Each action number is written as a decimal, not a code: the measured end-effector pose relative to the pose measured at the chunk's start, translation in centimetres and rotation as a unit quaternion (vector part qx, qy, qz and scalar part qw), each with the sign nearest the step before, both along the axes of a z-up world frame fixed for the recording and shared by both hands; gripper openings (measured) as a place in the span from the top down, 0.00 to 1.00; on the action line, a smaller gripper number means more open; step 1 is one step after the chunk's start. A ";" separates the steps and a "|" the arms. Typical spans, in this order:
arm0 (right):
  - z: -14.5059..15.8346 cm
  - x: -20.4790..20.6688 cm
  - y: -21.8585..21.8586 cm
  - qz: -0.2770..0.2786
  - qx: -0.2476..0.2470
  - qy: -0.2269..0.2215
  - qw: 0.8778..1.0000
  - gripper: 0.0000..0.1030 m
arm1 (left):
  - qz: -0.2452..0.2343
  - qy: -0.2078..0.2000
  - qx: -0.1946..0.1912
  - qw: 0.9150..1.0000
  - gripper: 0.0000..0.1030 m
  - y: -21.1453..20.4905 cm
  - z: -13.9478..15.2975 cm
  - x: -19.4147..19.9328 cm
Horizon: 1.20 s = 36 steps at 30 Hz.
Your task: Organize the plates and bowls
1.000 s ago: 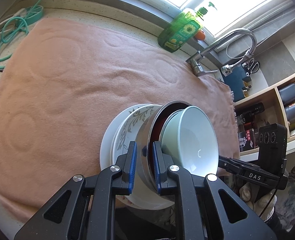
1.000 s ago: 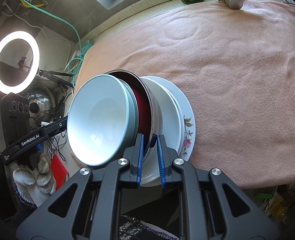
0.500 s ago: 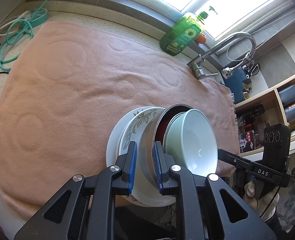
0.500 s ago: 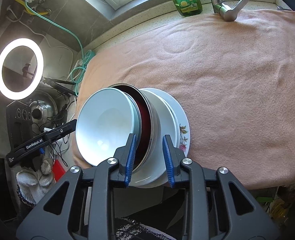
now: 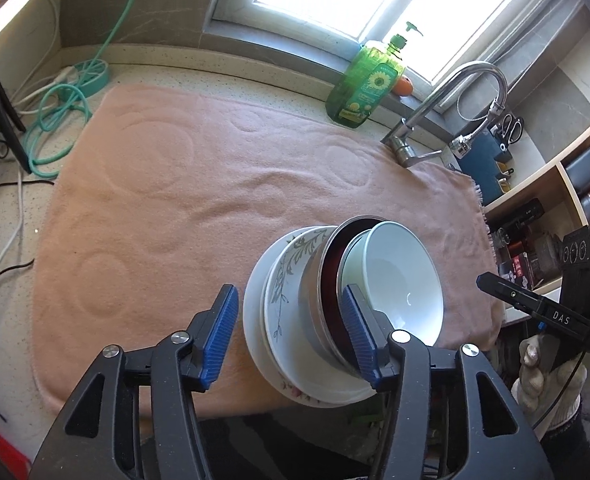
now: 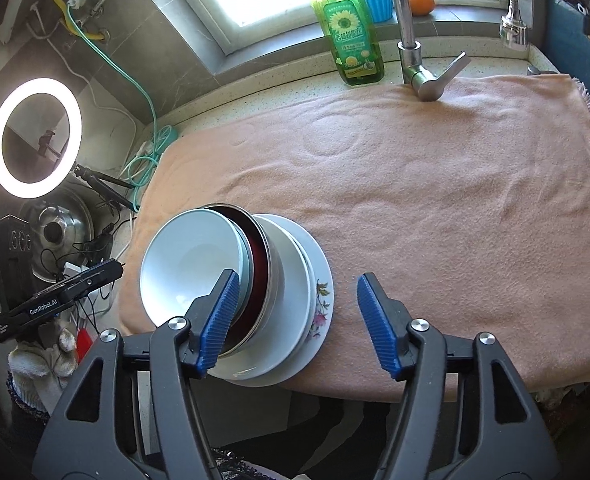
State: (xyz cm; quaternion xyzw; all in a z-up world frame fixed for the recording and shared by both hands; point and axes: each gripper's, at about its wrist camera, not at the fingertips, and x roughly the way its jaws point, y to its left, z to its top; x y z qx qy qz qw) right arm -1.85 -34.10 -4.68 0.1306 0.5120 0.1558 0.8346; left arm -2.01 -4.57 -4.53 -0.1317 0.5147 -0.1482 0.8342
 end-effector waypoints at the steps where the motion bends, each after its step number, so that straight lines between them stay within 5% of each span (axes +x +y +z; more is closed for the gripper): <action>1: 0.2 -0.2 0.0 0.000 -0.005 -0.005 1.000 0.38 | -0.001 -0.005 0.009 1.000 0.46 -0.2 0.1 -0.3; 5: 0.9 -1.1 0.2 0.001 -0.024 -0.031 0.999 0.22 | -0.003 -0.022 0.046 0.999 0.38 -1.1 0.7 -1.2; 15: 1.4 -2.8 -0.1 -0.015 -0.037 -0.050 0.998 0.18 | -0.002 -0.054 0.086 0.995 0.34 -2.2 2.1 -2.9; 36: 1.4 -2.8 -0.2 -0.030 -0.030 -0.053 0.998 0.18 | -0.007 -0.062 0.090 0.994 0.34 -3.4 2.6 -2.9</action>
